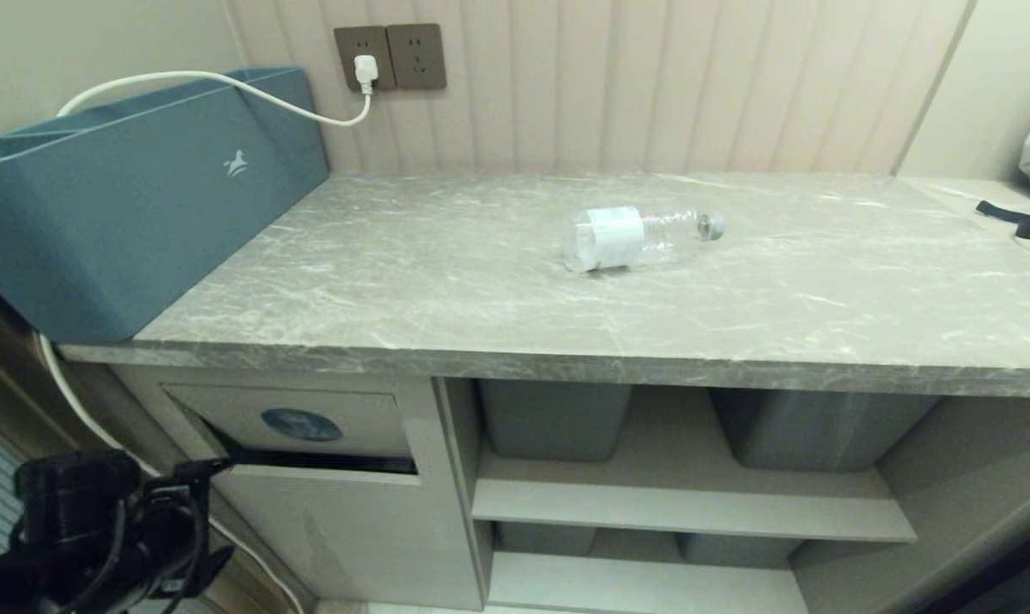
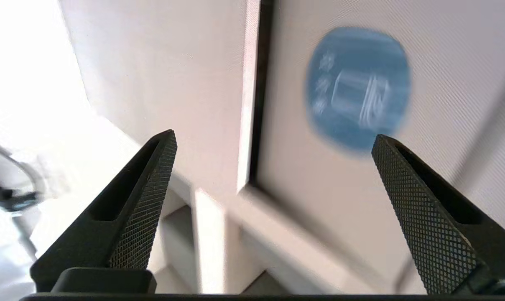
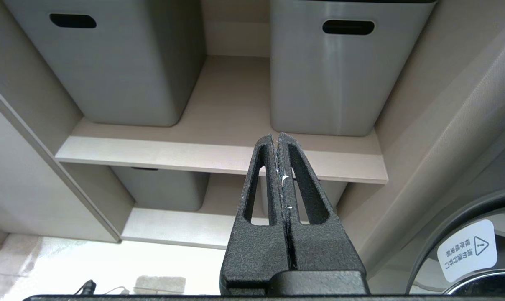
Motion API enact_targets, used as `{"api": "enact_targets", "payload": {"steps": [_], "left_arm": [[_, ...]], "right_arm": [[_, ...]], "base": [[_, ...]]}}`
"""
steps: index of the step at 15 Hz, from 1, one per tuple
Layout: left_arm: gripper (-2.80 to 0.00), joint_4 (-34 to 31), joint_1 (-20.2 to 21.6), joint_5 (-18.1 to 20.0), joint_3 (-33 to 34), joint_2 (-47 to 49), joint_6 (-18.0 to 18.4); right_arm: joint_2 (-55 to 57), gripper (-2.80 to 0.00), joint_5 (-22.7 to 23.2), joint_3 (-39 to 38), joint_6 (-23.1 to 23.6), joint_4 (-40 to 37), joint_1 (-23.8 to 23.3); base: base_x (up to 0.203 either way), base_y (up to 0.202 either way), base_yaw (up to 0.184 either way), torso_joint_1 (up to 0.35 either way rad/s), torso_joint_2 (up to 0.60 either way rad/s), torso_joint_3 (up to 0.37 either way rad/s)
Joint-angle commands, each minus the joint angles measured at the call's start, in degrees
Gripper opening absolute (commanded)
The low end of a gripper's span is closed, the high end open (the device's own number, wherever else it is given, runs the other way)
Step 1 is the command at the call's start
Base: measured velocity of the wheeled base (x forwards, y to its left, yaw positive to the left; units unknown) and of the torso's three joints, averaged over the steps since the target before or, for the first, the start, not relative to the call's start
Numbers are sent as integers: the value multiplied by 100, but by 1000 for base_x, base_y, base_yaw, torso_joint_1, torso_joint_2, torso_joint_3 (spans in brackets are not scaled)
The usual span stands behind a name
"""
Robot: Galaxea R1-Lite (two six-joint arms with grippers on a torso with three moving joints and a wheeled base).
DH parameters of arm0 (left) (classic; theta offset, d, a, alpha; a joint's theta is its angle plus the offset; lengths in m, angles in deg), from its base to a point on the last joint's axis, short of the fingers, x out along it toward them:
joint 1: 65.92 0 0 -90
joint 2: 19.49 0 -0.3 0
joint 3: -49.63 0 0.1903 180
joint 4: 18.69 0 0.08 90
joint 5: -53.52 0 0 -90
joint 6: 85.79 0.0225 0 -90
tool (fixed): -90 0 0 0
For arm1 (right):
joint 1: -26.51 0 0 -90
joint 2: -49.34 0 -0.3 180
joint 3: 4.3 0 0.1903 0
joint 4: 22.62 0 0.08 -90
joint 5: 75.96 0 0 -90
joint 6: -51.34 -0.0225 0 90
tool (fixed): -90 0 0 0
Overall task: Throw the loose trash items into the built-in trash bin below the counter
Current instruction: Put the garbage in the trash can, then pick up the garbage
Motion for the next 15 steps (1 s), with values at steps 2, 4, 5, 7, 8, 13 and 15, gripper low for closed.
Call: {"api": "enact_targets", "payload": {"steps": [2, 4, 5, 7, 8, 13, 15], "left_arm": [[-280, -183, 72, -80, 615, -1737, 471], [-280, -594, 168, -114, 749, -2756, 1480], [-280, -725, 195, -81, 776, -3219, 2251], [-280, -887, 223, 301, 716, -3973, 3974], [-280, -964, 195, 810, 569, -4253, 4699], [-280, -1243, -291, 3032, -932, -4145, 7132], [-280, -1470, -926, 3180, -1573, -3710, 7648]], "right_arm": [[-4, -280, 0, 0, 1, 3, 2], [-4, -280, 0, 0, 1, 3, 2], [-4, -280, 0, 0, 1, 3, 2], [-4, -280, 0, 0, 1, 3, 2], [-4, -280, -8, 0, 1, 3, 2], [-4, -280, -9, 0, 1, 3, 2], [-4, -280, 0, 0, 1, 3, 2]], "base": [[0, 0, 0, 0, 0, 0], [0, 0, 0, 0, 0, 0], [0, 0, 0, 0, 0, 0], [0, 0, 0, 0, 0, 0], [0, 0, 0, 0, 0, 0], [0, 0, 0, 0, 0, 0], [0, 0, 0, 0, 0, 0]]}}
